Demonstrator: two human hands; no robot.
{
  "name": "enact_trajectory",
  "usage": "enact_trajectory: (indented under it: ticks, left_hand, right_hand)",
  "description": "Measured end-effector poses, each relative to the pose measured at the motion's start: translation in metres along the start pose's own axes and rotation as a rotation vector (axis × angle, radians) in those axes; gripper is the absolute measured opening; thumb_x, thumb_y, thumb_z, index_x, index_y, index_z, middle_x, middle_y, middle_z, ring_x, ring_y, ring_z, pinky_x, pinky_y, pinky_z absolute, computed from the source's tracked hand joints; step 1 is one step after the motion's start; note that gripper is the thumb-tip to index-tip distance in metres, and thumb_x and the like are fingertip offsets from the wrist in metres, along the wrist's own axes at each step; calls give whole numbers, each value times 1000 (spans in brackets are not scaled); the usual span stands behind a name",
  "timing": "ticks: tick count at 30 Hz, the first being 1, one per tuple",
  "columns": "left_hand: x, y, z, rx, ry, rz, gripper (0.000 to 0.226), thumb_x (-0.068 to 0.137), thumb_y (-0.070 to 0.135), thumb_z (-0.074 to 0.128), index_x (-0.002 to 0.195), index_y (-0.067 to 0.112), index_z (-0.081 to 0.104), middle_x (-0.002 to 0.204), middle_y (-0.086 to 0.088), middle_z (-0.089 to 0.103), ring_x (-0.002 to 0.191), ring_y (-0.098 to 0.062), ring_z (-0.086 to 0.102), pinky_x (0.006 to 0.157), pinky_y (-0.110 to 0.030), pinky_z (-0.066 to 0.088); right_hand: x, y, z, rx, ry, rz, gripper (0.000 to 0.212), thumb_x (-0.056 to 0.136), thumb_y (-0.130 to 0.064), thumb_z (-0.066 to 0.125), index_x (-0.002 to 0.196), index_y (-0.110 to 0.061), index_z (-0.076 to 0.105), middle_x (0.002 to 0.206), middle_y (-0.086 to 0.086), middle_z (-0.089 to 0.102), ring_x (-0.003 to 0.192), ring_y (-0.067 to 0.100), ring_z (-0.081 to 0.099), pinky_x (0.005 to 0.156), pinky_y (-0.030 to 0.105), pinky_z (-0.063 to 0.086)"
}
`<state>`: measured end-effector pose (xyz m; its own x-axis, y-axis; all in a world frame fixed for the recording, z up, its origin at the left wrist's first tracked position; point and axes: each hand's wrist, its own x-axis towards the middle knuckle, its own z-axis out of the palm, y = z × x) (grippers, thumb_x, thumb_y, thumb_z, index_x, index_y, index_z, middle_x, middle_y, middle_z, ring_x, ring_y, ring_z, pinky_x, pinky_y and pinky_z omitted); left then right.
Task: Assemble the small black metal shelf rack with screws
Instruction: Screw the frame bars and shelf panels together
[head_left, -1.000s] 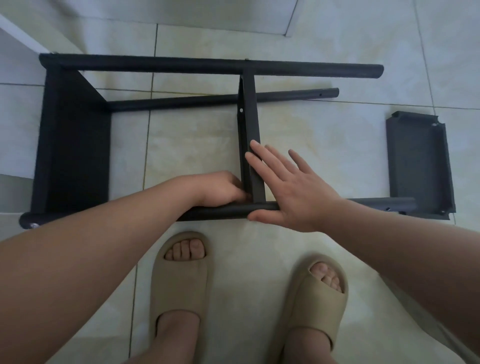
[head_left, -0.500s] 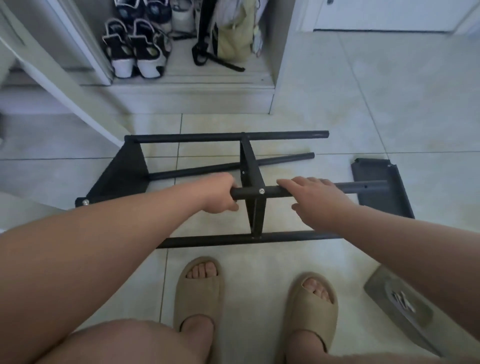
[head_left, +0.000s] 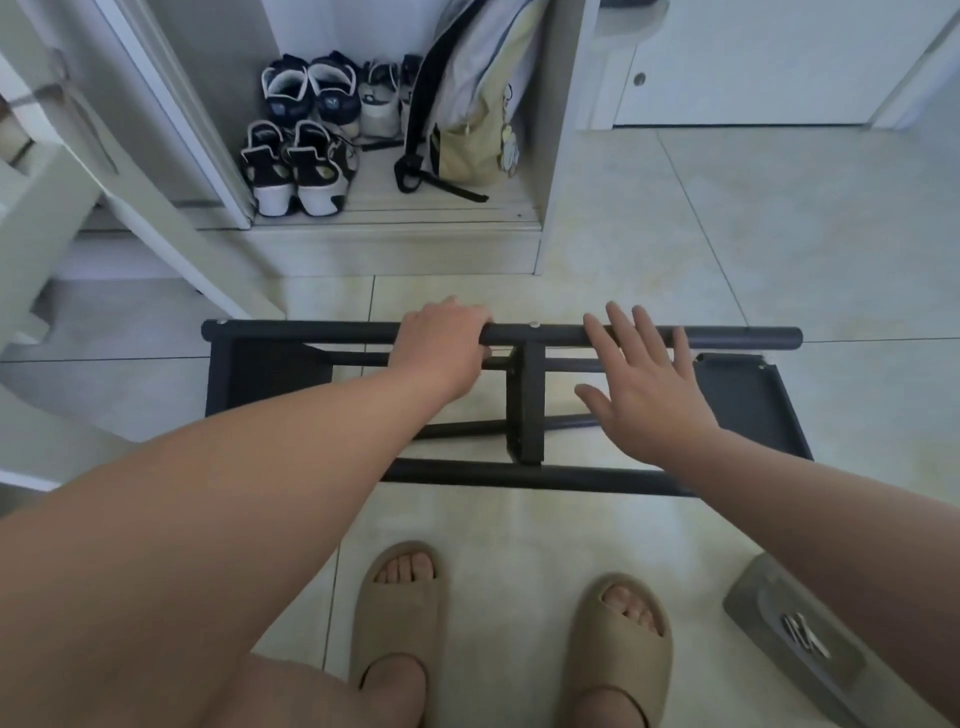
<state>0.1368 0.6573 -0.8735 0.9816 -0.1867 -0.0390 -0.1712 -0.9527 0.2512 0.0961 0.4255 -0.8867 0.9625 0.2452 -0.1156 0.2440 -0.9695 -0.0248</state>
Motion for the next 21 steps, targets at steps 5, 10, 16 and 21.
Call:
enact_trajectory:
  ticks: [5,10,16,21]
  left_hand:
    - [38,-11,10,73,80,-76,26,104,36,46,127,28,55,124,-4,59,119,-29,49,111,-48,26]
    - [79,-22,22,92,88,-140,35,105,35,40,138,25,46,138,-8,52,133,-31,39,118,-52,13]
    - [105,-31,26,77,21,-170,48,103,42,40,148,23,36,150,-9,42,142,-30,30,120,-52,13]
    - [89,-22,20,15,-37,-220,62,103,50,35,157,25,20,166,-8,16,153,-30,6,123,-54,4]
  right_hand:
    - [50,-1,5,49,36,36,74,104,-56,23,162,-22,-8,169,3,-16,154,28,-20,124,53,-9]
    - [103,6,8,69,41,34,76,101,-62,16,162,-23,-6,169,1,-14,154,26,-20,124,51,-11]
    - [138,15,3,109,-39,14,80,96,-69,11,162,-26,-5,169,-5,-13,154,22,-20,124,50,-11]
    - [115,16,-11,109,-36,-5,78,98,-67,11,162,-26,-2,170,-7,-9,155,19,-16,125,49,-8]
